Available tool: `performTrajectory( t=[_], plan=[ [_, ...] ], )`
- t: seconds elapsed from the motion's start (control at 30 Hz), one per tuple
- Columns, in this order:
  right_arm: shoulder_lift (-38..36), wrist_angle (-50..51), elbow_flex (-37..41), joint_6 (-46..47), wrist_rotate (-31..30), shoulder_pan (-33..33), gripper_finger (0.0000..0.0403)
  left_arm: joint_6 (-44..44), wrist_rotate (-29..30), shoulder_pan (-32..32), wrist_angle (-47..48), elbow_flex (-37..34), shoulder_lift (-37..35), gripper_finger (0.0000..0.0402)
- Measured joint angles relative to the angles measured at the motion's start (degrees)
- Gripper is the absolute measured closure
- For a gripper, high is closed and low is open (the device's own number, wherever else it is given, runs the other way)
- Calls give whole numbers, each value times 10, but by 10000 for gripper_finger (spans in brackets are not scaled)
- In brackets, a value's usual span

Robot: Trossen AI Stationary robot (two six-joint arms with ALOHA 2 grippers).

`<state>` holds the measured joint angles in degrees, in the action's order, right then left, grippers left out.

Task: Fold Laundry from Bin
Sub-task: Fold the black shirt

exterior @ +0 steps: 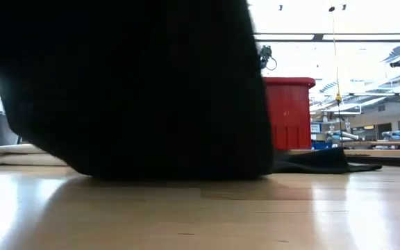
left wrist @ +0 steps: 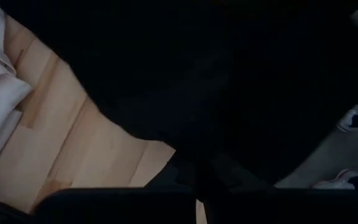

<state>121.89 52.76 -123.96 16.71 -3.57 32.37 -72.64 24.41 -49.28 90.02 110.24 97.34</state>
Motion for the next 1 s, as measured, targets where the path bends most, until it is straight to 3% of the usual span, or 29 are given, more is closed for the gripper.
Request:
performTrajectory(
  t=[0.1,0.27,0.47,0.77,0.93,1.0],
  plan=[
    [-34,49,0,75,-26,4,402,7,13,23,0,0,1,395],
    [-64,111,-1,176,-94,3,402,87,126,66,0,0,1,395],
    [-63,177,0,323,-106,-3,402,291,149,146,-59,0,2,395],
    [-63,250,0,441,-131,9,401,646,29,270,-200,0,2,395],
    [-70,285,0,447,-155,13,401,784,-136,352,-260,0,2,395],
    [-76,309,0,446,-165,13,400,838,-170,381,-287,0,4,395]
  ],
)
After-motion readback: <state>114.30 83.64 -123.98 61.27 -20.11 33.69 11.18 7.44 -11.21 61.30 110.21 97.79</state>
